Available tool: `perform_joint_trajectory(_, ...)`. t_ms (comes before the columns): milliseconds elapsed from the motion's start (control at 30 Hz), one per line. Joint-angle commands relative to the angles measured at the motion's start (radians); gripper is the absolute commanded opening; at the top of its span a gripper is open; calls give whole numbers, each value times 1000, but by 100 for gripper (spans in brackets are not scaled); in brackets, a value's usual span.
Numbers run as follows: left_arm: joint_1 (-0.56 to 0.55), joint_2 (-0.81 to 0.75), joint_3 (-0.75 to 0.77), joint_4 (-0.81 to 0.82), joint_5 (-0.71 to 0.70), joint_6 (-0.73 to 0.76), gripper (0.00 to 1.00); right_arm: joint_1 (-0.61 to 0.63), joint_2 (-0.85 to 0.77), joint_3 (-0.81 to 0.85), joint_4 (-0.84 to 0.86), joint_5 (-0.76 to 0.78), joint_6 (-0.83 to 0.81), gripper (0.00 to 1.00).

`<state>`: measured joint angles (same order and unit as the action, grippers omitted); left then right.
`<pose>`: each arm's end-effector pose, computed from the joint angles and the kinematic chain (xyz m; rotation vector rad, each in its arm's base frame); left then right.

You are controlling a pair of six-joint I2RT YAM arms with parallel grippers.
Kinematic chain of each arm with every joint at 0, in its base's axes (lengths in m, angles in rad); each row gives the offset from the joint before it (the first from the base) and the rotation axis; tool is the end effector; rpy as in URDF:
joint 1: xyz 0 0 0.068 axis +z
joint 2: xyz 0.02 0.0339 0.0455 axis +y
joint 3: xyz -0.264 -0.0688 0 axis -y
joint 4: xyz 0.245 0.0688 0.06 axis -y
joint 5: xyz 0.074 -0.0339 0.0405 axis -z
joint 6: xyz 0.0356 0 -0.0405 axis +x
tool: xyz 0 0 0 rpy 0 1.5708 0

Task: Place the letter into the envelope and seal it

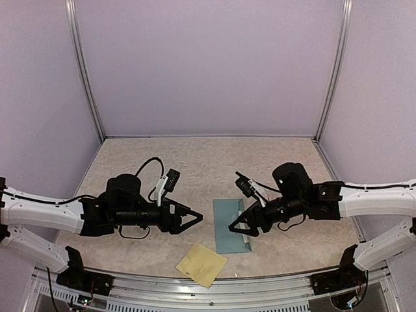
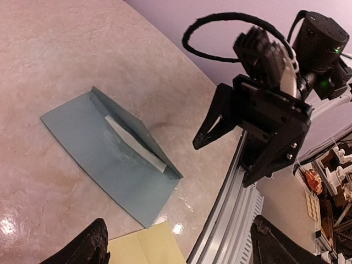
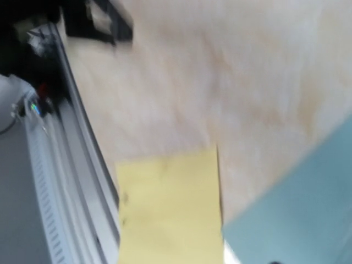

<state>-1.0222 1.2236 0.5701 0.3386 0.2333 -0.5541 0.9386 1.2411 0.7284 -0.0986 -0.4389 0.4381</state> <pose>0.1309 -0.2299 0.2268 0.6568 1.9892 -1.2469 0.1441 0.2223 0.2344 -0.8599 2.2451 1.2007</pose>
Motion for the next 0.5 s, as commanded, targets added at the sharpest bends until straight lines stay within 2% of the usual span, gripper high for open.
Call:
perform_joint_trajectory(0,30,-30,-72,-58,-103,-102,85,102,62,-24,-19,112,-37,75)
perform_joint_trajectory(100,52,-40,-77,-150,-173,-205,84,152,152,1,5,155,28,76)
perform_joint_trajectory(200,41,-41,-93,-228,-164,-304,82,190,233,28,6,180,100,76)
perform_joint_trajectory(467,-106,-82,-218,-250,-127,-574,68,215,299,52,41,213,181,73)
